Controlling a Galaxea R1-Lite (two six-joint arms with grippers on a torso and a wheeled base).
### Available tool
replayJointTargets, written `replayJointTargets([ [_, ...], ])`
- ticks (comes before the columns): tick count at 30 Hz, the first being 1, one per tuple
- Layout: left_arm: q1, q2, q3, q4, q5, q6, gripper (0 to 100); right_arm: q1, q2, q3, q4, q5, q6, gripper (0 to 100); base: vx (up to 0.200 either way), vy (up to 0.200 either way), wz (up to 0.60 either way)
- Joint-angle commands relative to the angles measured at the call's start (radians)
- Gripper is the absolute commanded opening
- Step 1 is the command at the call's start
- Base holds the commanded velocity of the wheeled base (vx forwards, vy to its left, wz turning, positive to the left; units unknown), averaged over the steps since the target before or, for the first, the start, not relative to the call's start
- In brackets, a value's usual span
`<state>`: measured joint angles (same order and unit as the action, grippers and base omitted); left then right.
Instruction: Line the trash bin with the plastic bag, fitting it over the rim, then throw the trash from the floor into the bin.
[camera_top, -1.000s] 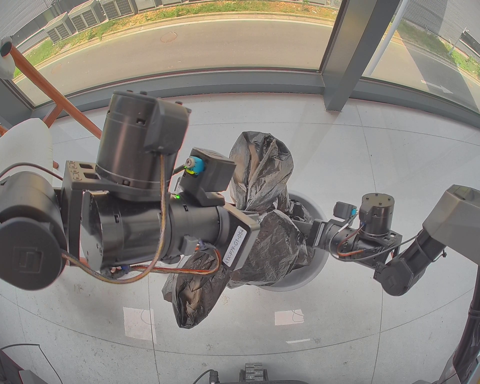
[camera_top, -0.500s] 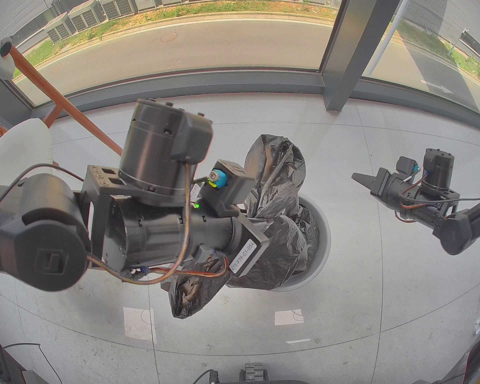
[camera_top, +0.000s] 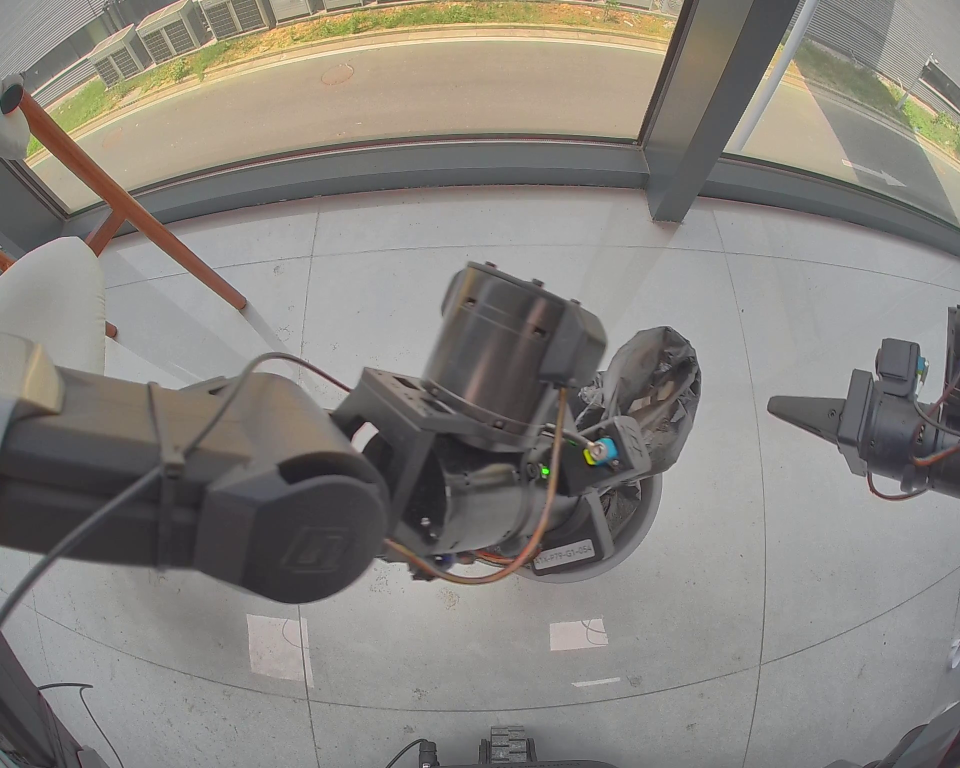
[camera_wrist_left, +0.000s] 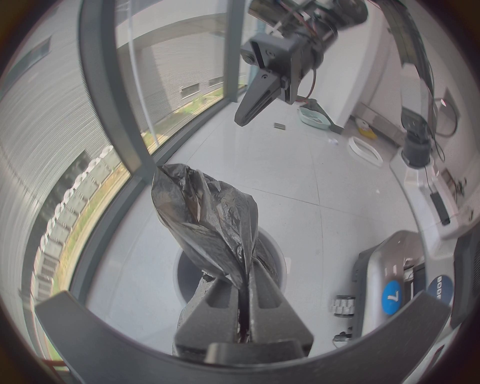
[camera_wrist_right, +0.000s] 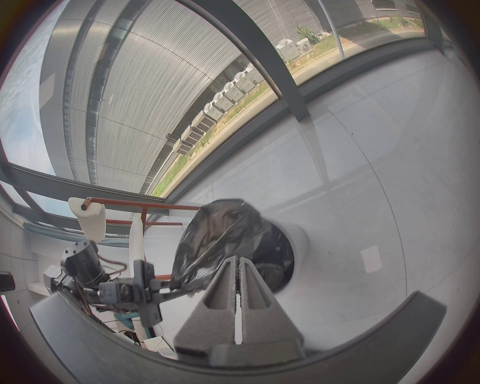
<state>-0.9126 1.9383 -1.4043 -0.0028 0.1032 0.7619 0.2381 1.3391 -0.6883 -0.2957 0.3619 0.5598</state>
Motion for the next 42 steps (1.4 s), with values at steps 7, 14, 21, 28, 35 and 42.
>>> replayJointTargets([
  [7, -0.046, 0.102, -0.064, 0.001, 0.013, 0.091, 0, -0.016, -0.126, 0.035, 0.159, 0.006, 0.017, 100, 0.0, 0.0, 0.0],
  [14, -0.049, 0.114, -0.07, 0.0, 0.03, 0.088, 0, -0.002, -0.06, 0.026, 0.147, 0.003, 0.233, 100, 0.0, 0.0, 0.0],
  [21, -0.054, 0.105, -0.05, 0.0, 0.049, 0.06, 0, -0.033, 0.052, 0.026, 0.144, 0.0, 0.246, 100, 0.0, 0.0, 0.0],
  [28, -0.054, 0.103, -0.047, 0.0, 0.064, 0.01, 0, -0.029, 0.232, -0.016, 0.072, -0.037, 0.242, 100, 0.0, 0.0, 0.0],
  [35, -0.055, 0.103, -0.045, 0.0, 0.066, 0.0, 0, 0.015, 0.318, -0.02, -0.108, -0.124, 0.241, 100, 0.0, 0.0, 0.0],
  [42, -0.054, 0.102, -0.051, 0.0, 0.066, -0.001, 0, 0.035, 0.399, -0.077, -0.118, -0.164, 0.236, 100, 0.0, 0.0, 0.0],
])
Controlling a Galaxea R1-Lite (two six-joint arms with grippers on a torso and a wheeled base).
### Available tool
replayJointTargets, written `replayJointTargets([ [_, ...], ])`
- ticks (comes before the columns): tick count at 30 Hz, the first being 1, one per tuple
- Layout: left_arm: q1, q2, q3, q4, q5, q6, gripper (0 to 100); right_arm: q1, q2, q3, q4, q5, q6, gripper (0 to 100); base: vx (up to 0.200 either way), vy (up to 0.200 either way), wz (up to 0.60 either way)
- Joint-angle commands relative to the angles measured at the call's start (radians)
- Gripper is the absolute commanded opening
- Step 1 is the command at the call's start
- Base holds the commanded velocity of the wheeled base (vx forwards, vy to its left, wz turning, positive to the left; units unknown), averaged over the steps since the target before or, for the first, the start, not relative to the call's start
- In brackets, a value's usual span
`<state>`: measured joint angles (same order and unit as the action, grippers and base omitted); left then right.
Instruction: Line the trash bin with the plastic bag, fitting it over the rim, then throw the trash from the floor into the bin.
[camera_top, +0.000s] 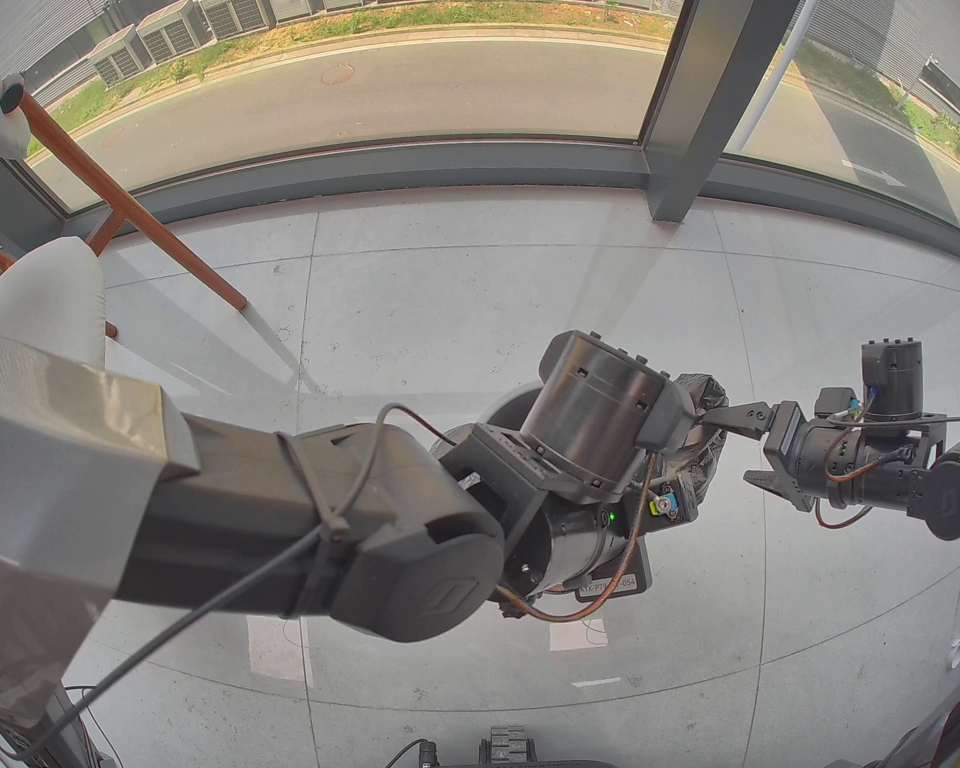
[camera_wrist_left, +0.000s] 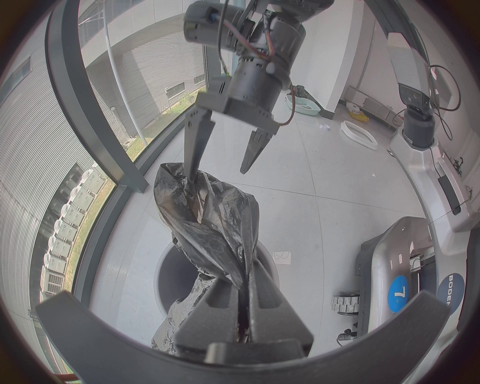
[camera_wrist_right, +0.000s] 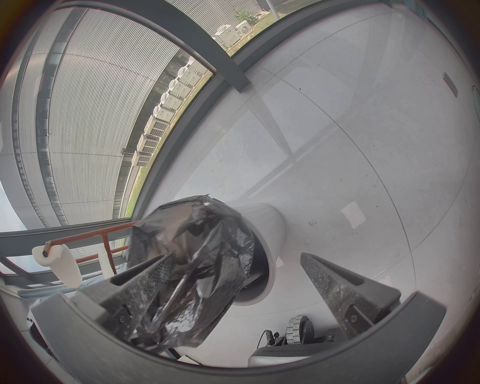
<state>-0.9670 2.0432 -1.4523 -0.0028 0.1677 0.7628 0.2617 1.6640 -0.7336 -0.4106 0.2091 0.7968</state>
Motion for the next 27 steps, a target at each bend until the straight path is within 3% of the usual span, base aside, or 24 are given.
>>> replayJointTargets([
  [1, 0.001, -0.003, -0.003, 0.0, 0.001, -0.002, 0, 0.01, 0.079, -0.041, -0.002, -0.013, -0.001, 100, 0.0, 0.0, 0.0],
  [16, 0.004, 0.003, 0.007, -0.079, 0.0, -0.005, 0, 0.062, 0.129, -0.112, 0.009, -0.03, 0.004, 100, 0.0, 0.0, 0.0],
  [17, 0.004, 0.003, 0.007, -0.079, 0.0, -0.005, 0, 0.064, 0.129, -0.113, 0.006, -0.034, 0.004, 0, 0.0, 0.0, 0.0],
  [27, 0.008, -0.003, 0.064, -0.086, 0.001, -0.008, 0, 0.068, 0.135, -0.144, 0.004, -0.059, 0.005, 0, 0.0, 0.0, 0.0],
])
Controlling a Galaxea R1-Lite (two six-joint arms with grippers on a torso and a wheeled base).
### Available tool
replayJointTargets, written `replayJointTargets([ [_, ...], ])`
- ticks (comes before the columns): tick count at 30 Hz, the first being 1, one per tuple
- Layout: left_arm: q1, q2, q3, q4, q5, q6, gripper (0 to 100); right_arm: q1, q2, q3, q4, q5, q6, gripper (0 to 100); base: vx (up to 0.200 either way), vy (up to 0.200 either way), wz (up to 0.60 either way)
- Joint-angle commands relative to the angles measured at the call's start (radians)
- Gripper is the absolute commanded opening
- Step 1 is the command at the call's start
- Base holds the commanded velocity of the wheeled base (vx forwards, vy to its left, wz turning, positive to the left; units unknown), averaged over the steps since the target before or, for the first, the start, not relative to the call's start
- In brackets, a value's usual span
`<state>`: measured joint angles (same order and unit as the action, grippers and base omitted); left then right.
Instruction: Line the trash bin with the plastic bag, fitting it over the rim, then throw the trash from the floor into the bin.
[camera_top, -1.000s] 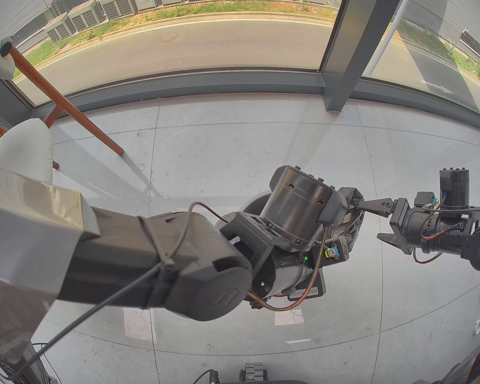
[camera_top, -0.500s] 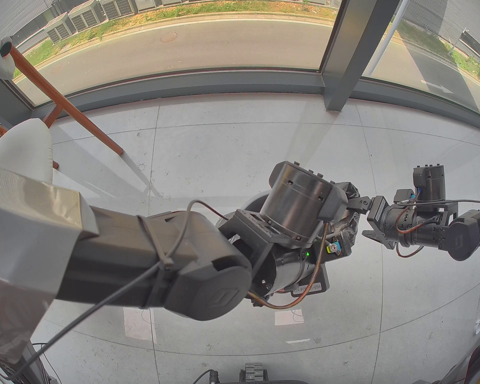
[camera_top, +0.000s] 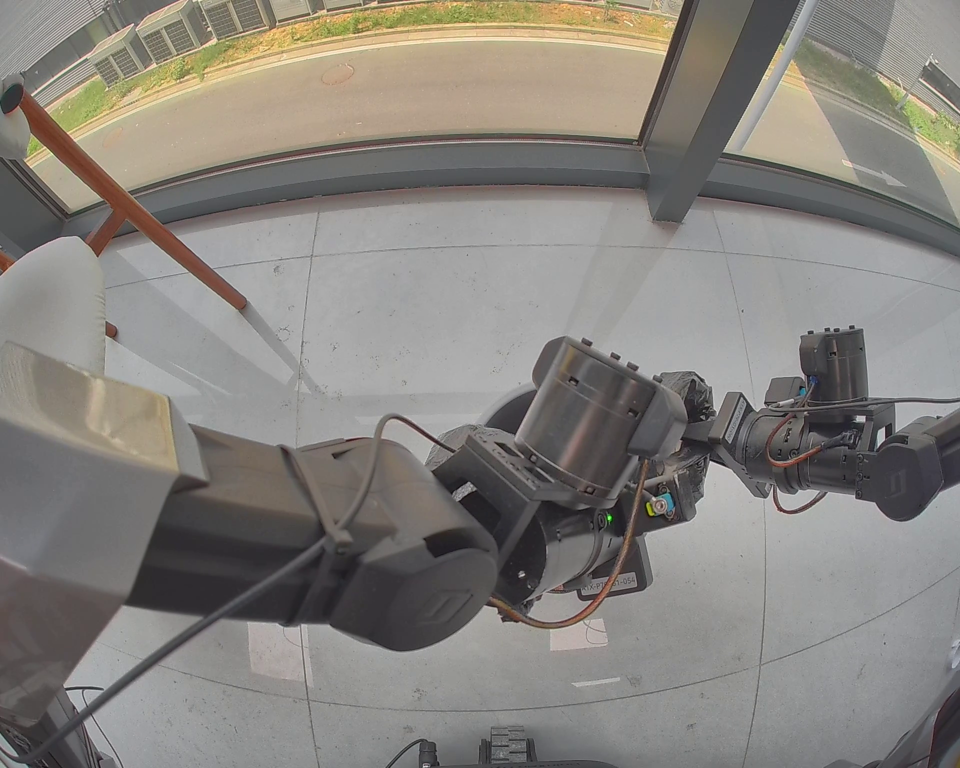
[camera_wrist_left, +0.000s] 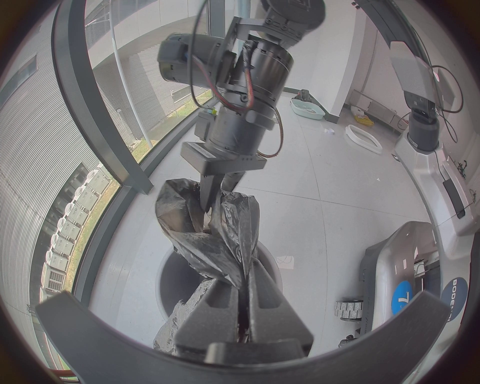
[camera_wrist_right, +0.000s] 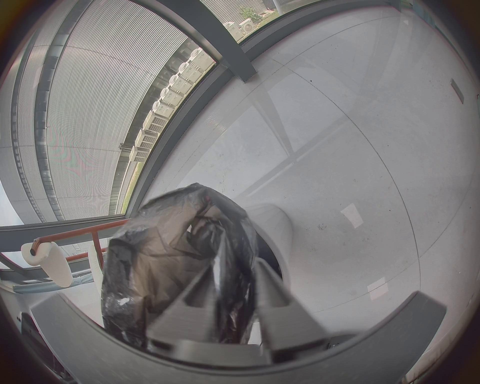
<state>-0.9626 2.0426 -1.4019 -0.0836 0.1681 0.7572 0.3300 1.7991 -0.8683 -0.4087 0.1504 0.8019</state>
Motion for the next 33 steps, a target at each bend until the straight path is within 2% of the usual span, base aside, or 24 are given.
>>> replayJointTargets([
  [1, 0.004, 0.001, 0.015, -0.011, 0.001, -0.007, 0, 0.001, 0.0, -0.009, 0.004, 0.0, 0.0, 0, 0.0, 0.0, 0.0],
  [10, 0.005, 0.011, 0.018, -0.047, 0.021, -0.087, 0, -0.006, -0.026, -0.035, -0.002, 0.001, -0.02, 0, 0.0, 0.0, 0.0],
  [13, 0.002, 0.019, 0.008, -0.048, 0.034, -0.125, 0, -0.012, -0.037, -0.026, -0.002, 0.003, -0.11, 0, 0.0, 0.0, 0.0],
  [14, 0.002, 0.019, 0.008, -0.048, 0.034, -0.125, 0, -0.012, -0.037, -0.026, -0.002, 0.003, -0.11, 0, 0.0, 0.0, 0.0],
  [15, 0.001, 0.038, -0.002, -0.05, 0.041, -0.162, 0, -0.017, -0.046, -0.011, -0.005, 0.012, -0.205, 0, 0.0, 0.0, 0.0],
  [19, 0.001, 0.051, -0.025, -0.048, 0.068, -0.176, 0, -0.029, -0.043, -0.006, -0.005, 0.015, -0.342, 0, 0.0, 0.0, 0.0],
  [23, 0.001, 0.077, -0.046, -0.05, 0.07, -0.188, 0, -0.046, -0.035, -0.006, -0.005, 0.034, -0.437, 0, 0.0, 0.0, 0.0],
  [24, -0.001, 0.08, -0.051, -0.051, 0.074, -0.199, 100, -0.048, -0.034, -0.006, -0.005, 0.035, -0.444, 0, 0.0, 0.0, 0.0],
  [31, 0.005, 0.094, -0.051, -0.11, 0.082, -0.277, 100, -0.045, -0.041, -0.003, -0.004, 0.037, -0.44, 0, 0.0, 0.0, 0.0],
  [33, 0.01, 0.094, -0.077, -0.123, 0.096, -0.363, 100, -0.046, -0.046, 0.022, -0.005, 0.037, -0.44, 0, 0.0, 0.0, 0.0],
])
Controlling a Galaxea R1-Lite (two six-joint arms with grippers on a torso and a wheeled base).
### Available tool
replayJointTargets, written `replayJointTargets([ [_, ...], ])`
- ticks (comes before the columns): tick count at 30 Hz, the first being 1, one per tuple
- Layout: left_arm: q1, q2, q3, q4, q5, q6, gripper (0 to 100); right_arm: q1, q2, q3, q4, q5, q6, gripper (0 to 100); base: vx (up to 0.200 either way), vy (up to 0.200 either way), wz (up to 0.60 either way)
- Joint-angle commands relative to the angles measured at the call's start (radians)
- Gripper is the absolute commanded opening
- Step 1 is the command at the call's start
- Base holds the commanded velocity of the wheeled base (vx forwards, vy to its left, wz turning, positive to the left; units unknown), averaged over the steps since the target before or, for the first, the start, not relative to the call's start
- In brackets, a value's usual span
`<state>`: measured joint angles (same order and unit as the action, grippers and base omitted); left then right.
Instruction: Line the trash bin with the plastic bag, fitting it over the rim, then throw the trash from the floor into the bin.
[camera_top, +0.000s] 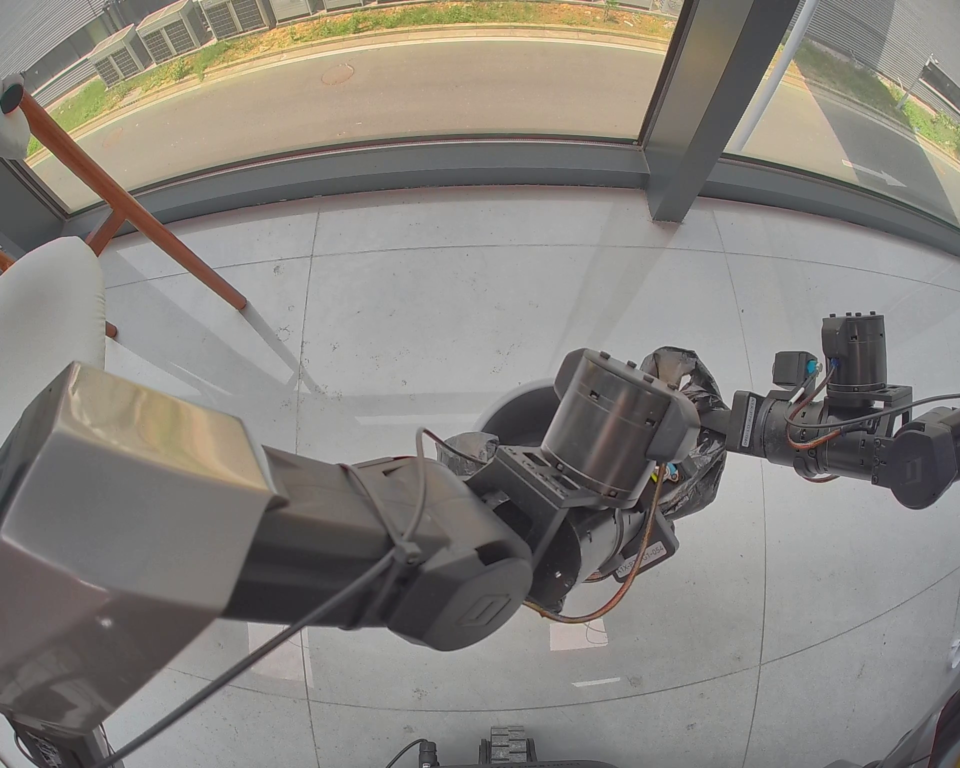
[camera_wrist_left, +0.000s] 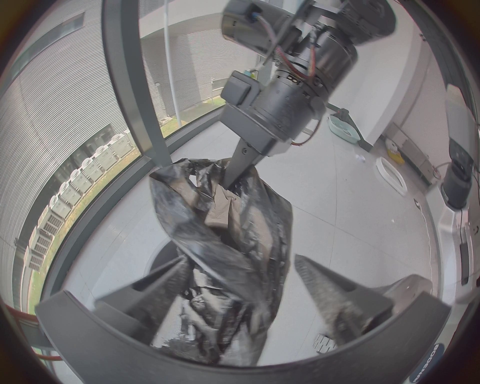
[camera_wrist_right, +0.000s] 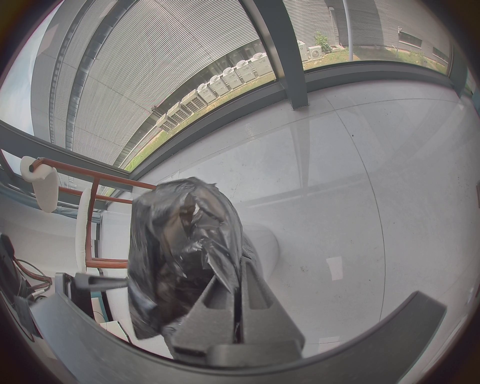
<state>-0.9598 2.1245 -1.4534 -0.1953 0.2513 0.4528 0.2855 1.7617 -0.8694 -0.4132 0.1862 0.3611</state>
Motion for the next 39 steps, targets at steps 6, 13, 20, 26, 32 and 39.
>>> replayJointTargets([
  [6, 0.006, 0.043, -0.048, -0.019, 0.1, -0.143, 100, -0.003, -0.018, 0.044, -0.001, 0.001, 0.002, 0, 0.0, 0.0, 0.0],
  [13, -0.017, 0.084, -0.061, -0.07, 0.129, -0.174, 100, -0.003, -0.021, 0.046, -0.001, 0.001, 0.002, 0, 0.0, 0.0, 0.0],
  [20, -0.011, 0.097, -0.058, -0.067, 0.131, -0.167, 100, -0.005, -0.021, 0.046, -0.001, 0.001, 0.002, 0, 0.0, 0.0, 0.0],
  [26, -0.011, 0.088, -0.035, -0.062, 0.131, -0.164, 0, -0.011, -0.019, 0.046, -0.001, 0.003, 0.002, 0, 0.0, 0.0, 0.0],
  [32, 0.016, 0.055, 0.008, -0.062, 0.121, -0.152, 0, -0.049, -0.019, 0.046, -0.003, 0.007, 0.002, 0, 0.0, 0.0, 0.0],
  [39, 0.105, 0.052, -0.108, -0.026, 0.097, -0.055, 0, -0.042, -0.041, 0.113, -0.098, 0.099, -0.008, 0, 0.0, 0.0, 0.0],
])
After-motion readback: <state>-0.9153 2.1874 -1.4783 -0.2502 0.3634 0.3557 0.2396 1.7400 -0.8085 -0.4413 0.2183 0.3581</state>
